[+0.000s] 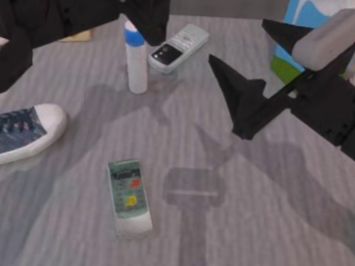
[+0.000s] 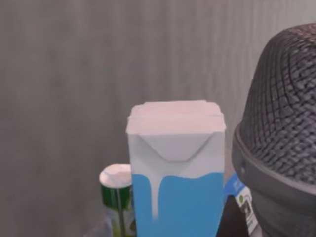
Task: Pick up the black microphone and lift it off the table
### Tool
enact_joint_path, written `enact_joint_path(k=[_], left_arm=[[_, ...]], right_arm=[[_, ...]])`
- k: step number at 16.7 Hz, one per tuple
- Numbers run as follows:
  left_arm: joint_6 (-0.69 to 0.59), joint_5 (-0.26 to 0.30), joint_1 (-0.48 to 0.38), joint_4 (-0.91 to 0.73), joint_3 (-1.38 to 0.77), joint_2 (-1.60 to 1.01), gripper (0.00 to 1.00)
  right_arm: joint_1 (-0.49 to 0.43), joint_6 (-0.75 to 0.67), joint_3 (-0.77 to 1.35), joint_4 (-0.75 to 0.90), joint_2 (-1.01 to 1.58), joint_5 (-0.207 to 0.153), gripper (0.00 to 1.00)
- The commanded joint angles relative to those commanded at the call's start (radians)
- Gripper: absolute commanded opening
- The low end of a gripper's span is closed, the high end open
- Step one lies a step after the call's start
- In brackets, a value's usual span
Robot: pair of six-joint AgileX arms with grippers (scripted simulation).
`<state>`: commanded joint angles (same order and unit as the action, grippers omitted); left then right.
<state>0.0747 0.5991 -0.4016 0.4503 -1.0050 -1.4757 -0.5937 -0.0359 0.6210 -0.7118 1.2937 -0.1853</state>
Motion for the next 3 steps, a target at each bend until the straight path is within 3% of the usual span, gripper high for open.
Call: enact_joint_path(k=[3], left_arm=[[0.001,0.027,0.035,-0.004,0.016,0.015,0.0]], right_arm=[[0.005,0.0,-0.045,0.006,-0.051,-0.011,1.0]])
